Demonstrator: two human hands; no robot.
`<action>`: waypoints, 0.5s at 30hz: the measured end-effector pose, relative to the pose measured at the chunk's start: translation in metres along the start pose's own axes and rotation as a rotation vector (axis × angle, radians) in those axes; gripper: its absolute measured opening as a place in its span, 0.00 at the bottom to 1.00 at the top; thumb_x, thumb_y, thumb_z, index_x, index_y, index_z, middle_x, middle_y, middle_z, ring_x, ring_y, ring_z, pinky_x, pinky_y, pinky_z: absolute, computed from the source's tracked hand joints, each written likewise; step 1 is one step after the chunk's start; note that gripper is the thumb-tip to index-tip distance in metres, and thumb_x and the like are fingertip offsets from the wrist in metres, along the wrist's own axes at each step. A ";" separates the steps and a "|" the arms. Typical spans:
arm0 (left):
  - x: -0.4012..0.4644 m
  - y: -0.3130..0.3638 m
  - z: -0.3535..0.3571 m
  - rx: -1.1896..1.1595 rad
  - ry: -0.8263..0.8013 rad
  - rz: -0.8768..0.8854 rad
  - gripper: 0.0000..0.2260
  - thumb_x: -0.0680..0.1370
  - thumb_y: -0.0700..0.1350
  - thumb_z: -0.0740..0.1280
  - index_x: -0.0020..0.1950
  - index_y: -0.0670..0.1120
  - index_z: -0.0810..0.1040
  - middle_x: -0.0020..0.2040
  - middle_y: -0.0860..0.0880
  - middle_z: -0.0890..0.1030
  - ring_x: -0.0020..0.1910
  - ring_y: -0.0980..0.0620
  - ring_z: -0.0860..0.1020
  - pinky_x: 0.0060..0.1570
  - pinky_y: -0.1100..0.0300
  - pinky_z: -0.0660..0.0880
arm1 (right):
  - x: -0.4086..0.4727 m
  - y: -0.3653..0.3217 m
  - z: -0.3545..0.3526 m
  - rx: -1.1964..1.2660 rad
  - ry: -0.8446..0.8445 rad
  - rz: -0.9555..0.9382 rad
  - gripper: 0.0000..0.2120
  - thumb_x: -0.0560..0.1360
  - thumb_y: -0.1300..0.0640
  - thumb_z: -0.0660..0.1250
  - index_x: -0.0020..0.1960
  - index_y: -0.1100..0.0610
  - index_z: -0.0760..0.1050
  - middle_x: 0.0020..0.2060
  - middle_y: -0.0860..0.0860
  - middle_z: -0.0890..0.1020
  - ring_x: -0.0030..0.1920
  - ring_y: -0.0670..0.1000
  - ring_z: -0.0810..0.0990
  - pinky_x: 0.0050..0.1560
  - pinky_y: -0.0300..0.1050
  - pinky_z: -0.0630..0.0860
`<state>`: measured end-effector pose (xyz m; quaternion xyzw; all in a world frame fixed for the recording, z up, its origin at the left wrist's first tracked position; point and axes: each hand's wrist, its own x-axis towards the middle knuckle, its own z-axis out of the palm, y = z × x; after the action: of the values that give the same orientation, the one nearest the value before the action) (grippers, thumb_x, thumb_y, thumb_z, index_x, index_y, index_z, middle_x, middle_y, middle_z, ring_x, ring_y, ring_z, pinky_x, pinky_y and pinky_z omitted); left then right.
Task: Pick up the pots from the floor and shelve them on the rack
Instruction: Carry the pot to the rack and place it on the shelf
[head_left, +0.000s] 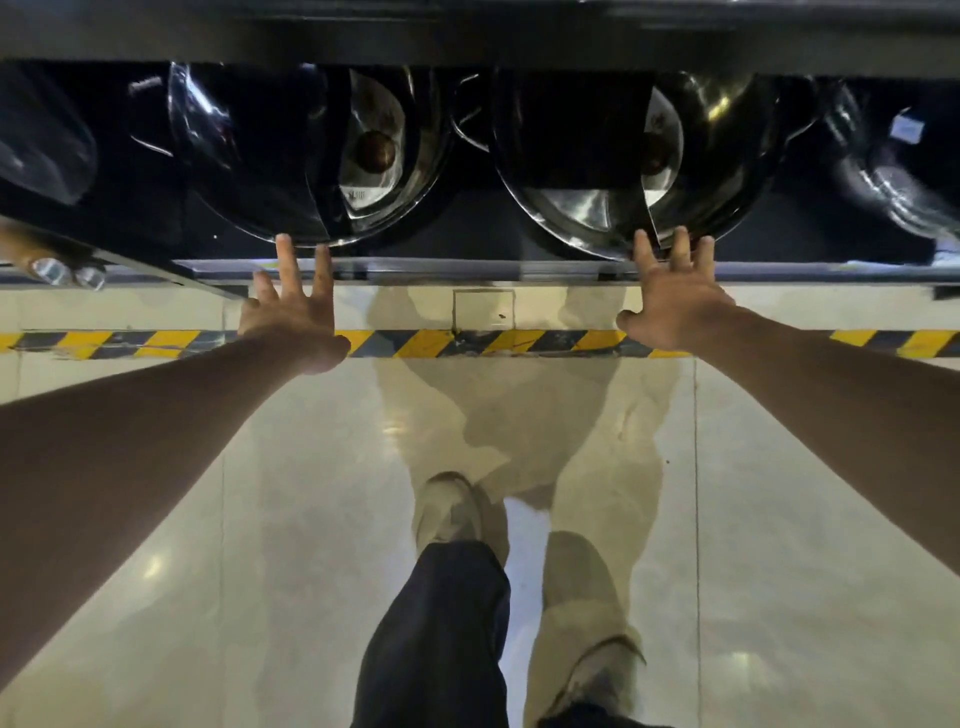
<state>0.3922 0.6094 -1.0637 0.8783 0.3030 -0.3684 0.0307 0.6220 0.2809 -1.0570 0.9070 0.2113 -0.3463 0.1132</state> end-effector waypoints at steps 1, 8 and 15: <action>0.001 0.001 -0.003 0.000 -0.010 -0.006 0.50 0.74 0.49 0.67 0.78 0.54 0.29 0.77 0.42 0.25 0.79 0.32 0.46 0.69 0.40 0.63 | 0.001 0.000 -0.002 0.016 -0.007 0.010 0.50 0.76 0.41 0.66 0.81 0.47 0.32 0.80 0.59 0.36 0.78 0.67 0.34 0.74 0.66 0.55; -0.006 0.022 -0.019 -0.010 -0.046 -0.074 0.50 0.74 0.49 0.70 0.80 0.49 0.34 0.79 0.39 0.31 0.77 0.33 0.55 0.64 0.42 0.68 | 0.010 -0.002 0.001 -0.039 -0.018 -0.031 0.50 0.76 0.36 0.62 0.81 0.52 0.31 0.79 0.66 0.38 0.77 0.67 0.32 0.77 0.63 0.38; -0.066 0.060 -0.045 -0.030 -0.071 0.073 0.46 0.76 0.51 0.67 0.80 0.50 0.34 0.80 0.39 0.33 0.78 0.31 0.52 0.66 0.38 0.66 | -0.044 0.011 -0.024 0.149 0.050 -0.036 0.46 0.76 0.40 0.63 0.82 0.48 0.37 0.81 0.58 0.40 0.79 0.63 0.37 0.75 0.62 0.57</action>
<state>0.4174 0.5395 -0.9970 0.8747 0.2748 -0.3933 0.0681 0.6111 0.2664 -1.0092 0.9173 0.2040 -0.3403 0.0337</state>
